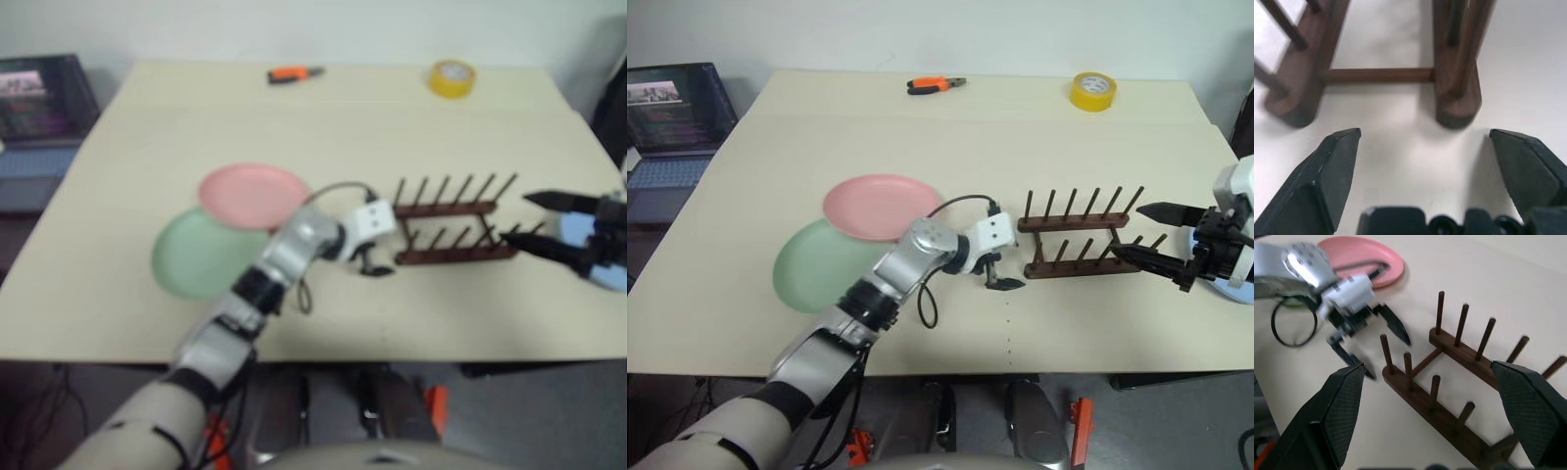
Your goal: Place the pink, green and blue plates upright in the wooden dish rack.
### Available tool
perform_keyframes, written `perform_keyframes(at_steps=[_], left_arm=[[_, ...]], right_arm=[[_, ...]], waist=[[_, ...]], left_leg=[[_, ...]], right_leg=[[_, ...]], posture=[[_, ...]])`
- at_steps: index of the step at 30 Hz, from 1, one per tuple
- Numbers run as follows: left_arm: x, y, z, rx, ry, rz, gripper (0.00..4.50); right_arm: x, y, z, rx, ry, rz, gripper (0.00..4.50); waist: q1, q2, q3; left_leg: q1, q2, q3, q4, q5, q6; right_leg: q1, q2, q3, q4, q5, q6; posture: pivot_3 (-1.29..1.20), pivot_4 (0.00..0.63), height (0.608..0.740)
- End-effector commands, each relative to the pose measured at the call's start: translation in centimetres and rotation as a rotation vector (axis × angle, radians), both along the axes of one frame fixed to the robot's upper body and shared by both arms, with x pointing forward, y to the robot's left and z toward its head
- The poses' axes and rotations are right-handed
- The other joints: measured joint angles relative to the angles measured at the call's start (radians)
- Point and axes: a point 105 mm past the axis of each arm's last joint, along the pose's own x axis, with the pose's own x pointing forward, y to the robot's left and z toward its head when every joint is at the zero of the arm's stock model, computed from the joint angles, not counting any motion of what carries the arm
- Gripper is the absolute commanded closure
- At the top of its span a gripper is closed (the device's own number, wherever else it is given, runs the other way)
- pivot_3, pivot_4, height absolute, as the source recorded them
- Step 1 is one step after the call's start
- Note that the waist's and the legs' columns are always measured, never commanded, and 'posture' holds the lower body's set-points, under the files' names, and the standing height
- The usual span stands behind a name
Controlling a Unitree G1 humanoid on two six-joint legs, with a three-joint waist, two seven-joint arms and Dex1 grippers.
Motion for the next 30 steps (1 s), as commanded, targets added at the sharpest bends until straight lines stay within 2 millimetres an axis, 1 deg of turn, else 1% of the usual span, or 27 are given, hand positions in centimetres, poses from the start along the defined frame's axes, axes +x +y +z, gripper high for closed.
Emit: perform_keyframes(at_steps=[1, 3, 4, 5, 6, 8, 9, 10, 11, 13, 15, 16, 17, 18, 19, 22, 25, 28, 30], left_arm=[[-1.3, 0.7, 4.3, -0.089, -0.061, -0.019, 0.04], [-2.1, 1.5, 5.4, -0.096, -0.07, -0.02, 0.04], [-2.9, 2.0, 5.8, -0.096, -0.062, -0.032, 0.2], [-3.9, 2.4, 5.8, -0.09, -0.052, -0.056, 0.41], [-4.8, 2.6, 5.7, -0.078, -0.044, -0.081, 0.64], [-6.3, 2.4, 5.2, -0.06, -0.018, -0.127, 1.34], [-7.0, 2.0, 4.5, -0.047, -0.001, -0.149, 1.63], [-7.5, 1.7, 4.0, -0.039, 0.011, -0.163, 2.07], [-8.0, 1.2, 3.4, -0.03, 0.017, -0.178, 2.41], [-8.5, 0.1, 2.6, -0.03, 0.029, -0.187, 3.17], [-8.5, -1.1, 1.8, -0.028, 0.027, -0.182, 3.91], [-8.1, -1.9, 1.3, -0.033, 0.017, -0.156, 4.28], [-7.7, -2.7, 0.9, -0.038, 0.006, -0.128, 4.5], [-7.3, -3.2, 0.6, -0.041, -0.002, -0.109, 4.5], [-7.1, -3.7, 0.4, -0.048, 0.0, -0.096, 4.5], [-7.0, -4.7, -0.1, -0.044, -0.004, -0.089, 4.5], [-6.5, -5.2, -0.8, -0.041, -0.006, -0.053, 4.5], [-5.9, -5.6, -1.4, -0.039, -0.009, -0.013, 4.5], [-5.5, -6.1, -1.6, -0.047, -0.007, 0.008, 4.5]], right_arm=[[-0.9, -1.2, 0.9, -0.044, -0.016, -0.04, 0.0], [-1.7, -1.5, 0.4, -0.068, 0.024, -0.049, 0.0], [-2.2, -2.0, -0.4, -0.104, 0.065, -0.072, 0.0], [-2.6, -2.7, -1.2, -0.14, 0.108, -0.099, 0.0], [-3.0, -3.2, -2.0, -0.168, 0.145, -0.122, 0.19], [-3.4, -3.8, -3.2, -0.199, 0.194, -0.145, 0.62], [-3.4, -3.9, -4.2, -0.215, 0.221, -0.158, 0.88], [-3.5, -4.1, -4.9, -0.226, 0.239, -0.166, 1.28], [-3.3, -4.2, -5.7, -0.235, 0.252, -0.182, 1.65], [-2.9, -4.3, -6.6, -0.23, 0.252, -0.205, 2.42], [-2.2, -4.3, -7.4, -0.209, 0.237, -0.239, 3.14], [-1.6, -4.3, -8.2, -0.202, 0.228, -0.261, 3.49], [-1.1, -4.2, -9.0, -0.191, 0.221, -0.291, 3.86], [-0.7, -4.1, -9.6, -0.186, 0.217, -0.309, 4.23], [-0.4, -4.0, -10.1, -0.182, 0.212, -0.327, 4.48], [-0.1, -3.9, -11.8, -0.181, 0.228, -0.357, 4.48], [0.2, -3.8, -13.2, -0.174, 0.238, -0.377, 4.48], [1.0, -4.2, -13.9, -0.169, 0.216, -0.418, 4.48], [1.7, -3.9, -14.3, -0.167, 0.203, -0.429, 4.48]], waist=[[0.0, 0.0, 0.0], [0.0, 0.0, 0.0], [0.001, 0.0, 0.0], [0.002, 0.0, 0.0], [0.002, 0.001, 0.0], [0.002, 0.0, -0.001], [0.002, 0.0, -0.001], [0.002, 0.0, -0.001], [0.002, 0.0, -0.001], [0.001, -0.001, 0.0], [0.001, -0.001, 0.0], [0.001, -0.001, 0.0], [-0.001, -0.001, -0.001], [-0.001, -0.001, -0.001], [-0.001, -0.001, -0.001], [-0.002, 0.0, -0.001], [-0.001, 0.0, -0.002], [-0.002, 0.0, -0.002], [-0.003, 0.0, -0.002]], left_leg=[[0.0, 0.0, 0.0, 0.0, 0.0, 0.0], [-0.001, 0.0, -0.001, 0.0, 0.0, 0.0], [-0.001, 0.0, -0.001, 0.0, 0.0, 0.0], [-0.001, 0.0, -0.001, 0.0, 0.0, 0.0], [-0.001, 0.0, -0.001, 0.0, 0.0, 0.0], [0.001, 0.0, -0.001, 0.0, 0.0, 0.0], [0.002, 0.0, -0.001, 0.0, 0.0, 0.0], [0.003, 0.0, -0.001, 0.001, 0.0, 0.0], [0.004, 0.0, -0.001, 0.001, 0.0, 0.0], [0.005, 0.0, -0.001, 0.003, 0.0, 0.0], [0.005, -0.001, -0.001, 0.004, 0.0, 0.0], [0.005, -0.001, -0.001, 0.005, 0.0, 0.0], [0.005, -0.001, -0.002, 0.006, 0.0, 0.0], [0.006, -0.001, -0.002, 0.006, 0.0, 0.0], [0.006, -0.001, -0.003, 0.006, 0.0, 0.0], [0.005, -0.001, -0.003, 0.005, 0.0, 0.001], [0.005, -0.001, -0.003, 0.002, 0.0, 0.001], [0.005, -0.001, -0.003, 0.001, 0.0, 0.001], [0.005, -0.001, -0.003, 0.001, 0.0, 0.001]], right_leg=[[0.0, 0.0, 0.0, 0.0, 0.0, 0.0], [0.0, 0.0, 0.0, 0.0, 0.0, 0.0], [0.0, 0.0, 0.0, 0.0, 0.0, 0.0], [0.0, 0.0, 0.0, 0.0, 0.0, 0.0], [0.0, 0.0, 0.0, 0.0, -0.001, -0.001], [0.002, 0.0, 0.0, 0.0, -0.001, -0.001], [0.002, 0.0, 0.0, 0.0, -0.001, -0.001], [0.003, -0.001, 0.0, 0.0, -0.001, -0.001], [0.005, -0.001, 0.0, 0.0, -0.002, -0.003], [0.007, -0.001, -0.001, -0.001, -0.003, -0.004], [0.007, -0.001, 0.0, -0.001, -0.003, -0.004], [0.007, -0.001, -0.001, -0.001, -0.002, -0.004], [0.008, -0.001, -0.001, -0.001, -0.002, -0.004], [0.009, -0.001, -0.001, -0.001, -0.002, -0.004], [0.009, -0.001, 0.0, -0.001, -0.002, -0.004], [0.008, 0.0, 0.0, 0.0, -0.002, -0.004], [0.007, 0.0, 0.0, -0.001, -0.002, -0.002], [0.007, 0.0, 0.0, -0.001, -0.001, -0.002], [0.007, 0.0, 0.0, 0.0, -0.001, -0.001]], posture=[[0.0, 0.15, 0.74], [0.0, 0.15, 0.74], [0.0, 0.15, 0.74], [0.0, 0.15, 0.74], [0.0, 0.15, 0.74], [0.0, 0.15, 0.74], [0.0, 0.15, 0.74], [0.0, 0.15, 0.74], [0.0, 0.15, 0.74], [0.0, 0.15, 0.74], [0.0, 0.15, 0.74], [0.0, 0.15, 0.74], [0.0, 0.15, 0.74], [0.0, 0.15, 0.74], [0.0, 0.15, 0.74], [0.0, 0.15, 0.74], [0.0, 0.15, 0.74], [0.0, 0.15, 0.74], [0.0, 0.15, 0.74]])
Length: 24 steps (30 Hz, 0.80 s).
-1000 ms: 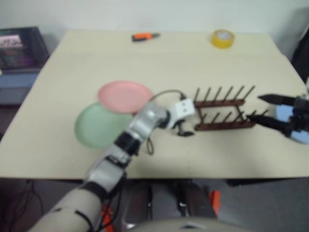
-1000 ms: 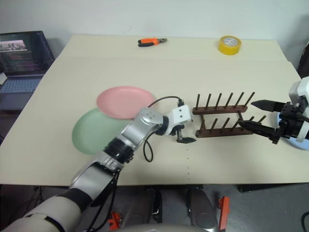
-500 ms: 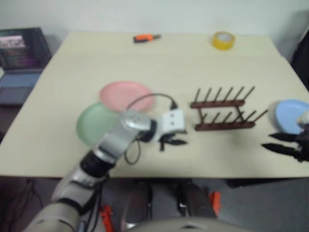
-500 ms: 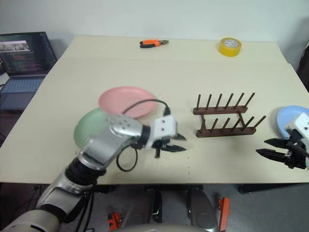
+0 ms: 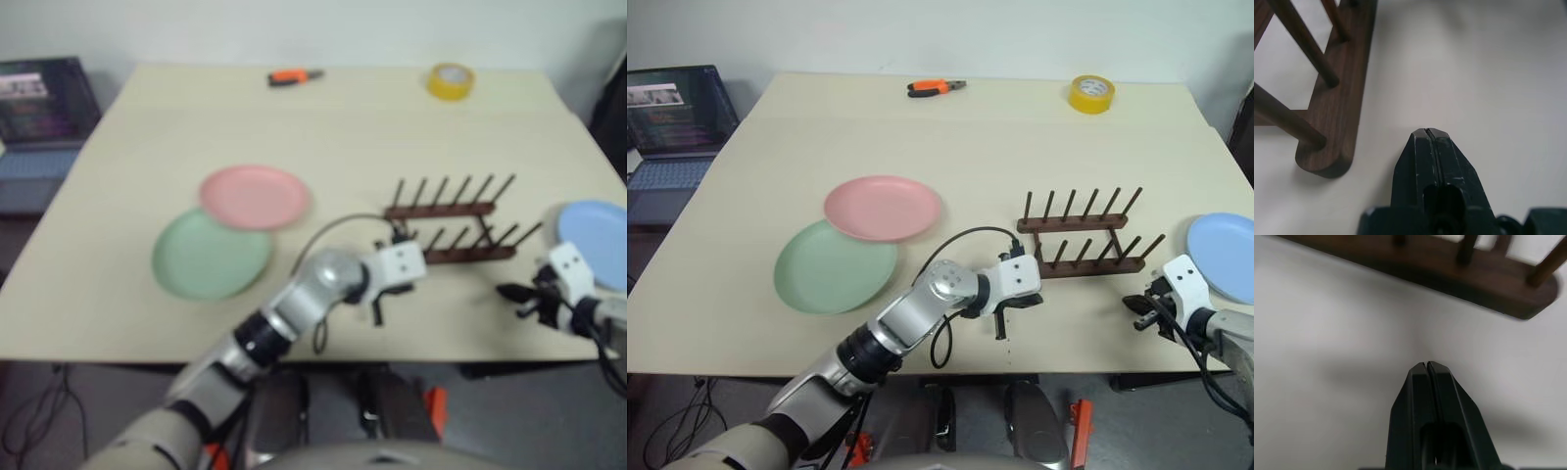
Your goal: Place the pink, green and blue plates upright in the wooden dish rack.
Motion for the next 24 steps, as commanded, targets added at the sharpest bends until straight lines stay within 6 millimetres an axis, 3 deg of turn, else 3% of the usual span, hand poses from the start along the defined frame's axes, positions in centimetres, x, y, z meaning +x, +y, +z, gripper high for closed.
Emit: perform_keyframes(at_steps=[1, 9, 16, 24], left_arm=[[0.6, -1.4, 0.7, -0.034, -0.042, 0.012, 4.5], [3.7, -2.1, 0.2, -0.069, -0.06, 0.15, 4.5], [6.3, -1.3, 0.5, -0.075, -0.141, 0.265, 4.5], [7.6, -1.0, 0.7, -0.08, -0.182, 0.318, 4.5]], right_arm=[[1.1, 0.1, -0.8, -0.021, -0.025, -0.025, 4.48], [3.5, 1.8, -2.1, -0.009, -0.081, -0.046, 4.48], [6.0, 3.5, -2.7, -0.017, -0.158, -0.059, 4.48], [8.0, 4.3, -2.8, -0.044, -0.226, -0.066, 4.48]], waist=[[0.0, 0.0, 0.0], [-0.009, -0.009, -0.005], [-0.027, -0.012, -0.007], [-0.031, -0.012, -0.007]], left_leg=[[0.0, 0.0, 0.0, 0.001, 0.0, 0.0], [0.007, 0.001, 0.002, 0.002, 0.0, 0.0], [0.014, 0.002, 0.002, 0.0, 0.0, 0.0], [0.015, 0.003, 0.002, -0.001, 0.0, 0.0]], right_leg=[[0.0, 0.0, 0.0, 0.0, 0.0, 0.0], [0.006, -0.001, 0.0, -0.001, -0.001, -0.002], [0.009, -0.003, 0.0, -0.001, -0.001, -0.002], [0.008, -0.002, 0.0, -0.001, -0.001, -0.002]], posture=[[0.0, 0.15, 0.74], [0.0, 0.15, 0.74], [0.0, 0.15, 0.74], [0.0, 0.15, 0.74]])
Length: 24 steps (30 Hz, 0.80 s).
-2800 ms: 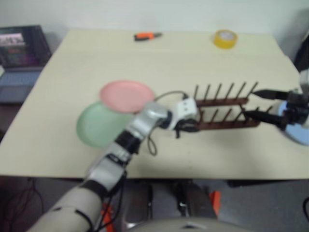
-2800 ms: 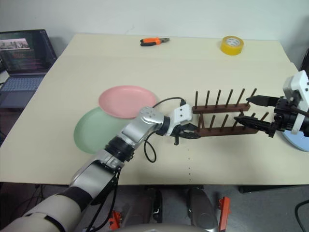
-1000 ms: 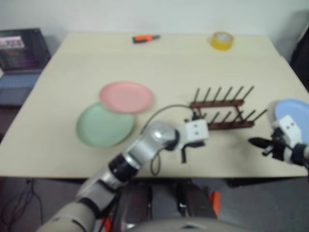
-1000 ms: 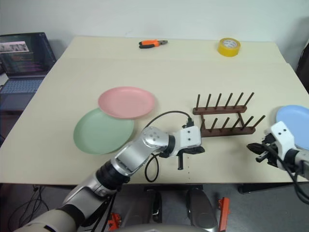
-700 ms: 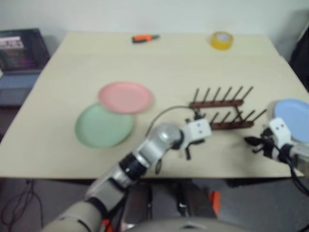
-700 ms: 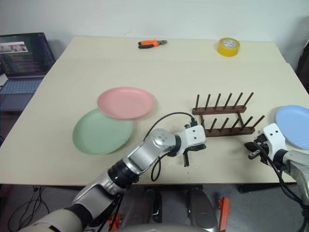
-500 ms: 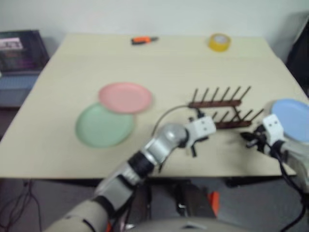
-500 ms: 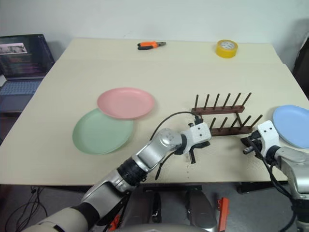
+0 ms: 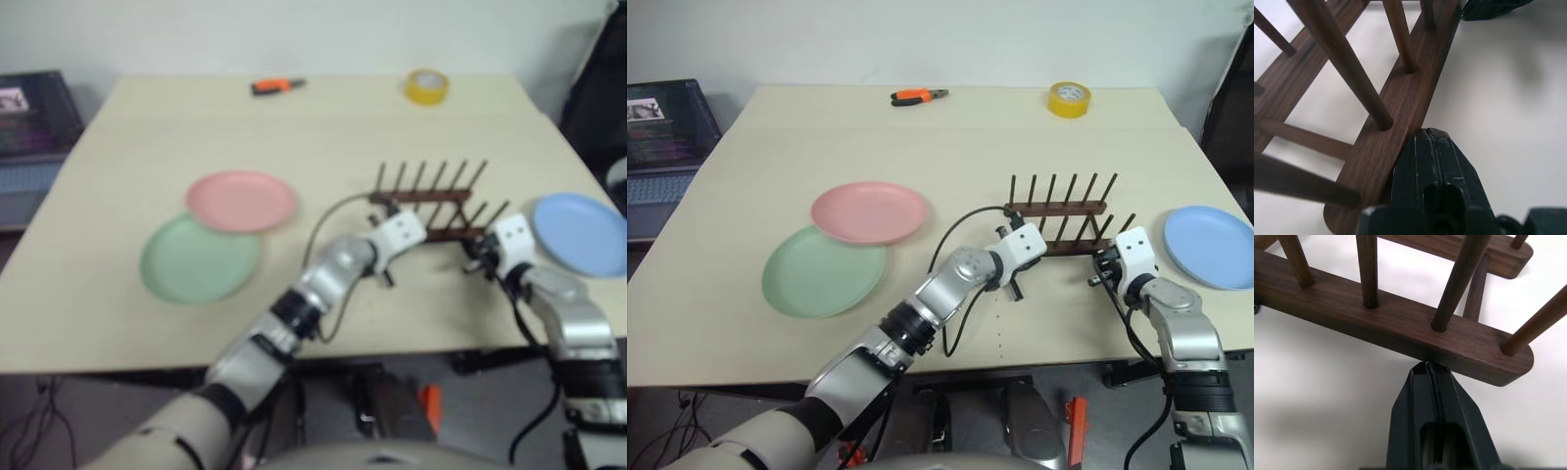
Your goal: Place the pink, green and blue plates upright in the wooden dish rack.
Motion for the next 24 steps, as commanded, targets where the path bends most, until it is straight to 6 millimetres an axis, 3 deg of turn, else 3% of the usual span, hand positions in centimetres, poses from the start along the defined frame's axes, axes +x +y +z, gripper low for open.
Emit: perform_keyframes(at_steps=[1, 11, 17, 22, 24], left_arm=[[0.8, -0.3, 1.2, -0.019, -0.05, 0.018, 4.5], [2.4, 0.1, 1.3, 0.0, -0.093, 0.063, 4.5], [2.2, 0.3, 0.7, 0.013, -0.095, 0.063, 4.5], [0.6, 1.3, 2.2, -0.028, -0.058, 0.035, 4.5], [-0.5, 2.4, 3.7, -0.072, -0.03, 0.015, 4.5]], right_arm=[[0.5, 0.6, -1.4, -0.01, 0.022, -0.007, 4.48], [1.4, 1.4, -1.5, -0.011, -0.012, 0.005, 4.48], [1.7, 2.4, -0.8, -0.011, -0.06, 0.023, 4.48], [-0.6, 4.5, 0.7, 0.086, 0.011, 0.182, 4.48], [-2.7, 5.4, 2.5, 0.128, 0.068, 0.321, 4.48]], waist=[[0.0, 0.0, 0.0], [0.0, 0.0, 0.0], [0.0, 0.0, 0.0], [-0.001, 0.0, 0.0], [0.001, 0.001, 0.001]], left_leg=[[0.0, 0.0, 0.0, 0.0, 0.0, 0.0], [-0.001, -0.001, 0.002, -0.002, 0.0, 0.0], [0.0, 0.0, 0.001, -0.003, 0.0, 0.0], [-0.001, 0.0, 0.0, -0.005, -0.001, -0.001], [-0.002, 0.001, -0.001, -0.006, -0.002, -0.003]], right_leg=[[0.0, 0.0, 0.0, 0.0, 0.0, 0.0], [-0.001, 0.0, 0.001, 0.0, 0.0, 0.001], [-0.001, 0.0, 0.0, 0.0, 0.0, 0.0], [-0.002, 0.0, 0.0, 0.0, 0.001, 0.001], [-0.003, 0.0, 0.0, 0.0, 0.0, 0.0]], posture=[[0.0, 0.15, 0.74], [0.0, 0.15, 0.74], [0.0, 0.15, 0.74], [0.0, 0.15, 0.74], [0.0, 0.15, 0.74]])
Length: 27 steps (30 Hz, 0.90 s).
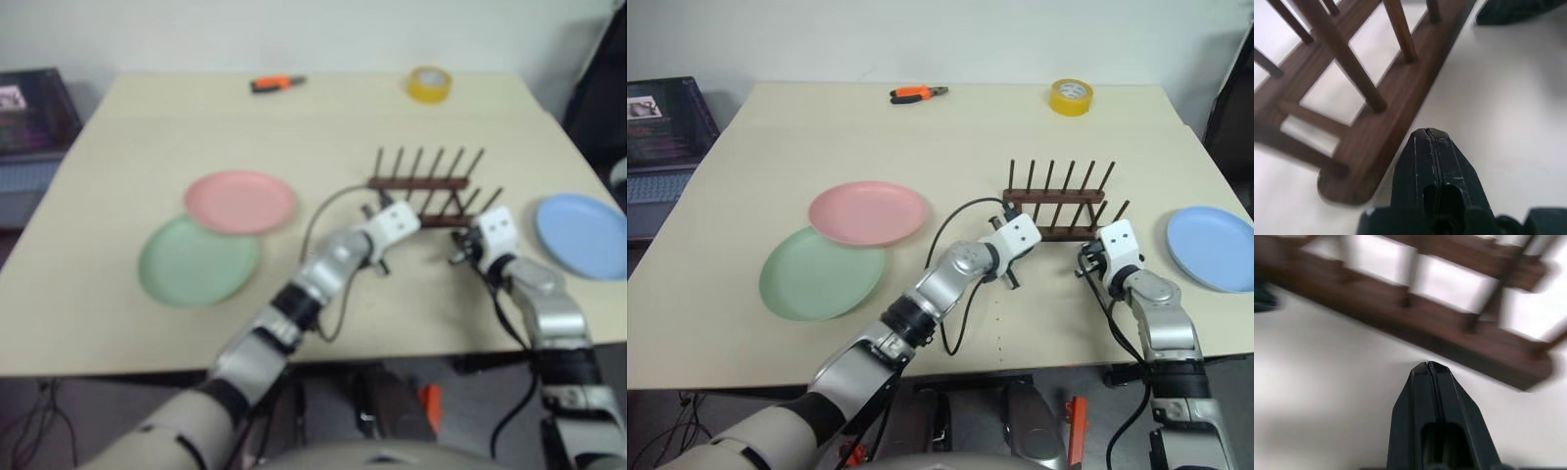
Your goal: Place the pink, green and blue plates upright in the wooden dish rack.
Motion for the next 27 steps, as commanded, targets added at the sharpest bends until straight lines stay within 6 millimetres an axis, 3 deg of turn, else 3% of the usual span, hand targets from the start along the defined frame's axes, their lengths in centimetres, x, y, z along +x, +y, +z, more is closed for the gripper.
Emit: perform_keyframes(at_steps=[1, 2, 5, 8, 13, 15, 16, 21, 27], left_arm=[[-1.8, 0.9, 3.6, -0.089, 0.006, -0.054, 4.5], [-2.2, 1.4, 4.2, -0.106, 0.015, -0.056, 4.33], [-2.7, 3.8, 7.3, -0.197, 0.057, -0.039, 3.58], [-2.3, 7.1, 10.5, -0.242, 0.048, 0.008, 2.5], [-1.4, 11.5, 13.0, -0.223, 0.009, 0.099, 0.7], [-0.3, 14.3, 14.2, -0.207, -0.033, 0.198, 0.0], [0.3, 15.8, 14.9, -0.203, -0.052, 0.255, 0.0], [3.9, 23.8, 16.8, -0.141, -0.142, 0.536, 0.0], [7.9, 30.5, 18.0, -0.205, -0.129, 0.751, 0.0]], right_arm=[[-3.5, 2.5, 2.5, 0.07, 0.094, 0.257, 4.48], [-4.1, 2.6, 3.2, 0.066, 0.106, 0.295, 4.49], [-5.1, 3.2, 7.3, 0.145, 0.094, 0.396, 3.92], [-5.0, 4.5, 10.5, 0.19, 0.042, 0.478, 2.88], [-4.7, 6.4, 12.3, 0.206, 0.017, 0.559, 1.12], [-4.3, 6.9, 12.5, 0.183, -0.004, 0.57, 0.38], [-4.0, 7.1, 12.6, 0.164, -0.024, 0.568, 0.02], [-2.5, 7.9, 12.4, 0.114, -0.093, 0.556, 0.02], [-2.4, 9.0, 12.0, 0.111, -0.099, 0.606, 0.02]], waist=[[0.003, 0.001, 0.001], [0.004, 0.002, 0.001], [0.004, 0.002, 0.001], [0.002, 0.002, 0.001], [0.007, 0.001, 0.001], [0.008, 0.001, 0.002], [0.009, 0.0, 0.002], [0.011, -0.001, 0.003], [0.028, -0.002, 0.003]], left_leg=[[-0.002, 0.0, 0.0, -0.002, 0.0, 0.0], [-0.002, 0.0, -0.001, -0.004, 0.0, 0.0], [-0.009, -0.001, -0.001, -0.004, 0.0, 0.0], [-0.013, 0.0, -0.003, 0.0, 0.0, 0.0], [-0.014, 0.0, -0.006, 0.001, 0.0, 0.0], [-0.015, -0.002, -0.005, 0.001, 0.0, 0.0], [-0.016, -0.002, -0.004, 0.001, 0.0, 0.0], [-0.017, -0.002, -0.003, 0.002, 0.0, 0.0], [-0.016, -0.001, -0.003, 0.002, 0.0, 0.0]], right_leg=[[-0.002, 0.0, 0.0, 0.0, -0.001, -0.001], [-0.003, 0.0, 0.0, 0.0, -0.001, -0.002], [-0.01, 0.0, -0.001, 0.0, -0.002, -0.003], [-0.013, 0.001, -0.002, 0.001, -0.001, -0.002], [-0.012, 0.002, -0.004, 0.0, -0.001, -0.001], [-0.012, 0.002, -0.004, 0.0, -0.001, -0.001], [-0.013, 0.002, -0.003, -0.001, -0.001, -0.001], [-0.013, 0.001, -0.003, -0.001, -0.001, 0.0], [-0.014, 0.0, -0.004, 0.0, 0.0, 0.0]], posture=[[0.0, 0.15, 0.74], [0.0, 0.15, 0.74], [0.0, 0.15, 0.74], [0.0, 0.15, 0.74], [0.0, 0.15, 0.74], [0.0, 0.15, 0.74], [0.0, 0.15, 0.74], [0.0, 0.15, 0.74], [0.0, 0.15, 0.74]])
